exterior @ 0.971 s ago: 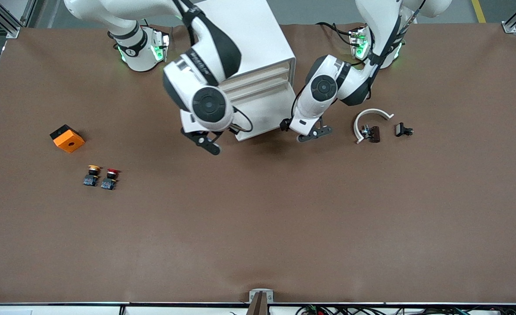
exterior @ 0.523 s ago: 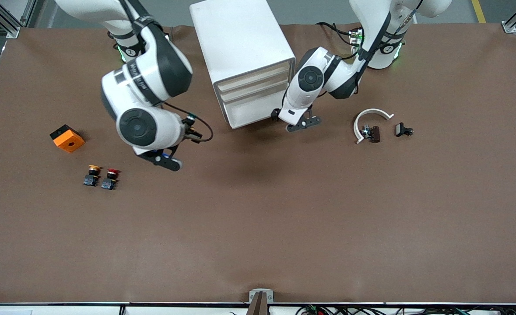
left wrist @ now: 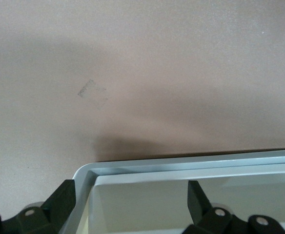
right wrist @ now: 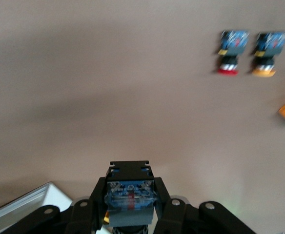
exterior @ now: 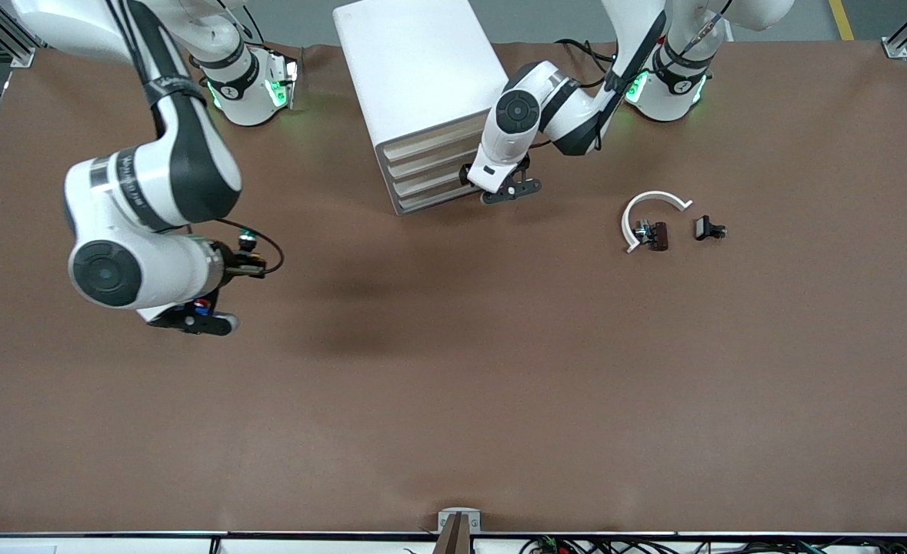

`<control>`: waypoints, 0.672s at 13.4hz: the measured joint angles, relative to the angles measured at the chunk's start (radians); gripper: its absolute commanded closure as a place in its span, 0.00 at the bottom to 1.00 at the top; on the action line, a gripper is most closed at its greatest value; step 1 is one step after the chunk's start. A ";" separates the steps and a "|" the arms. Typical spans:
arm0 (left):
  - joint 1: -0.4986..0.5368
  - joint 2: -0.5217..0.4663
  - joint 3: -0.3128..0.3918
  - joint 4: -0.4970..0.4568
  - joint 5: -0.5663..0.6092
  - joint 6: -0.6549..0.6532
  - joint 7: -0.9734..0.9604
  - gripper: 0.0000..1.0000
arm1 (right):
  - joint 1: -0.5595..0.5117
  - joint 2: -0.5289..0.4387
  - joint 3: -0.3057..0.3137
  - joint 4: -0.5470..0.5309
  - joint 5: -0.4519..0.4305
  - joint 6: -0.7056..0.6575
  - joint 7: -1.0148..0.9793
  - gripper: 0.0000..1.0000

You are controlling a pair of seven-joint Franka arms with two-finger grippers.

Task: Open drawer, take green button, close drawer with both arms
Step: 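Carry the button toward the other buttons while the left gripper returns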

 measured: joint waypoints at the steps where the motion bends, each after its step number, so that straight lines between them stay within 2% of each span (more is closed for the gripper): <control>1: 0.001 0.000 -0.001 0.000 0.003 0.000 0.000 0.00 | -0.026 0.001 0.000 -0.013 -0.014 0.026 -0.051 0.80; 6: 0.007 -0.001 -0.004 0.001 0.003 0.002 0.000 0.00 | -0.124 0.012 -0.001 -0.152 -0.032 0.264 -0.254 0.78; 9: 0.088 -0.005 -0.013 0.048 0.032 0.006 -0.005 0.00 | -0.135 0.046 0.000 -0.186 -0.056 0.384 -0.272 0.78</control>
